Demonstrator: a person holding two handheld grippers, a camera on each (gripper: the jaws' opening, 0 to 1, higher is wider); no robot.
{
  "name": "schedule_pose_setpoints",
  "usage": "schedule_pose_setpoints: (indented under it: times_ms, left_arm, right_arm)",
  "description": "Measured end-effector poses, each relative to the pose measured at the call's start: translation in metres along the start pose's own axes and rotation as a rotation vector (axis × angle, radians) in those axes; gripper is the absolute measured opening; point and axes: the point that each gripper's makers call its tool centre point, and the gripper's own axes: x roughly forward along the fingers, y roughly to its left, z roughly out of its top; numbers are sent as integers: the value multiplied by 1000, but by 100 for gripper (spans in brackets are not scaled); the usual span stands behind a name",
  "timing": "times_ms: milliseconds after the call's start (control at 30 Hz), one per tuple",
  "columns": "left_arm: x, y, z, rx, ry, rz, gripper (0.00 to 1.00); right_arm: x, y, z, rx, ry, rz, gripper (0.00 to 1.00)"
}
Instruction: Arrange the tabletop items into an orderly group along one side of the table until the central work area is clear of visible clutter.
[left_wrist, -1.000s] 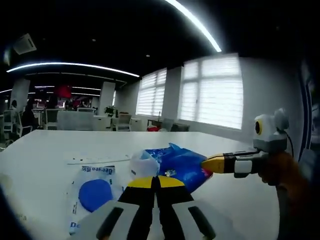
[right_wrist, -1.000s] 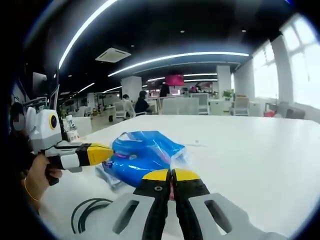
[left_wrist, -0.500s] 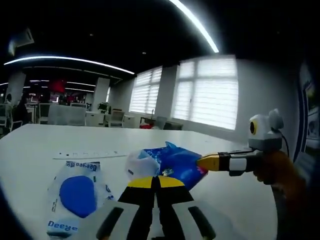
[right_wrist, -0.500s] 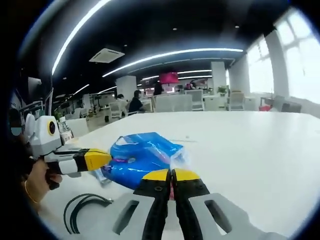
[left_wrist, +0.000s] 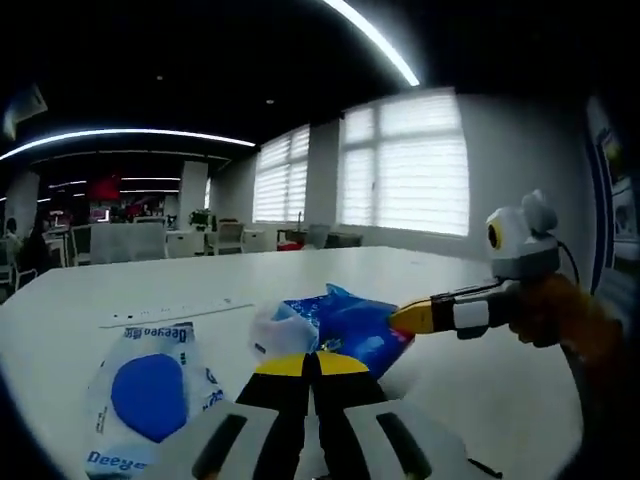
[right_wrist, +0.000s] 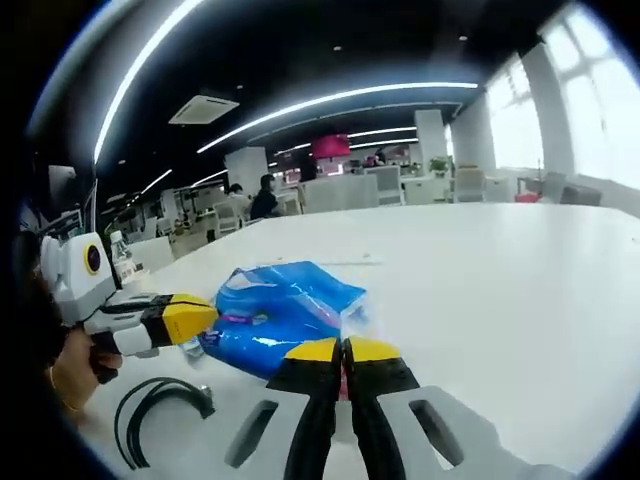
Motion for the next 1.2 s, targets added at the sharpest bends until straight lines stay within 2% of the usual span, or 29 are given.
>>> schedule_pose_setpoints:
  times_ms: [33,133,267,367,467,533,600,733,900,1200]
  left_arm:
    - [1,3,-3,39,13,16,0]
    - [1,-2,-6,25,19,-5,0]
    - [3,-4,-10,69,32,-3,0]
    - [4,-4,-11,51,36,-10,0]
    - [6,-4,-15,68,46,-9,0]
    - [6,-5,-17,90,55,-5,0]
    - [6,-5,-21,162,68,8,0]
    - [8,-11,-25,154,73,-17,0]
    - [9,-12,-41,186,136,-32,1]
    - [9,-13,-41,196,134,-46,6]
  right_arm:
    - [0,1,-1,35,-1,12,0]
    - [2,-3,-4,17,6,-2,0]
    - [4,-6,-8,13,12,-9,0]
    - [6,-8,-13,14,19,-8,0]
    - [7,-9,-18,19,25,-5,0]
    - [8,-9,-20,9,15,-4,0]
    - [8,-10,-22,27,5,-4,0]
    - [9,-16,-29,63,-2,-15,1]
    - [9,-18,-34,102,-8,-11,1]
    - [10,-18,-35,91,-19,-21,3]
